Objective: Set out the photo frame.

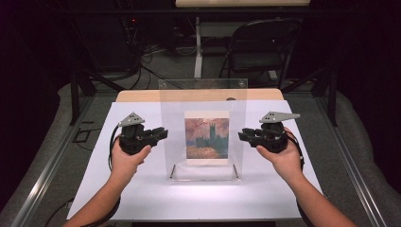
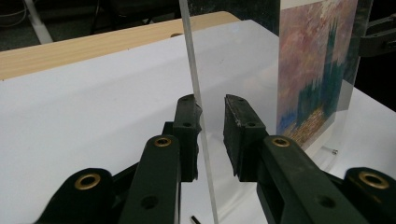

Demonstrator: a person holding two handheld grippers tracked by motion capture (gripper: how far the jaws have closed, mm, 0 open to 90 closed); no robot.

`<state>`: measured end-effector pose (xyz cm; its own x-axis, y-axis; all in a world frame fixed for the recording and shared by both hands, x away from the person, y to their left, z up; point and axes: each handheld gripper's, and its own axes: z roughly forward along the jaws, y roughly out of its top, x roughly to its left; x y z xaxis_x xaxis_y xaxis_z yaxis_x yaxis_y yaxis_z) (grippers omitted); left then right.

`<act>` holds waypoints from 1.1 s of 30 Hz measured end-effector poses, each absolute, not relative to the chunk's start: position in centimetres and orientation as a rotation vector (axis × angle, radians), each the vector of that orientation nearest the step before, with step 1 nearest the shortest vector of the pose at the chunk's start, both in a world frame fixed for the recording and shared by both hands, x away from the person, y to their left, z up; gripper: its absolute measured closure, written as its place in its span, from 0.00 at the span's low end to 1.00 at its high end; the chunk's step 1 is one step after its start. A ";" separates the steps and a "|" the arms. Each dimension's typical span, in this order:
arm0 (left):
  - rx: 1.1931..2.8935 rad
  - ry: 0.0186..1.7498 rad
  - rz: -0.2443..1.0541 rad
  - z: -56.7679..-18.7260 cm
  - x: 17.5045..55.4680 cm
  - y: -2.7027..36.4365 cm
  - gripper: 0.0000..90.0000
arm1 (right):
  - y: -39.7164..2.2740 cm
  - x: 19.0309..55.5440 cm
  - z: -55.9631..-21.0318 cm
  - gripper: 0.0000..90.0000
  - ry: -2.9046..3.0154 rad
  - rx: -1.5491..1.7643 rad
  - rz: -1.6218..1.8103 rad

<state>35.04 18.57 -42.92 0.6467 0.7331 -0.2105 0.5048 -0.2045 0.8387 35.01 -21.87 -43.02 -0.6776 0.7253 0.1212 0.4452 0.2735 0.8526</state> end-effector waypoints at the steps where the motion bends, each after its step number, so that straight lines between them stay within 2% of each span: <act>1: 1.868 0.979 0.287 -42.9 34.9 18.6 0.84 | -21.9 34.9 -43.0 0.80 2.256 1.074 1.361; 19: 1.827 0.910 0.250 -43.7 30.6 19.3 0.81 | -22.4 30.6 -44.1 0.80 2.216 1.019 1.482; 23: 1.823 0.903 0.284 -43.9 29.8 19.3 0.80 | -22.4 29.7 -44.5 0.79 2.189 1.008 1.500; 28: 1.824 0.912 0.303 -44.5 29.3 19.3 0.73 | -22.7 29.2 -44.9 0.75 2.160 1.017 1.516; 33: 1.810 0.941 0.328 -45.3 28.9 19.8 0.63 | -23.7 28.8 -45.7 0.61 2.125 1.071 1.531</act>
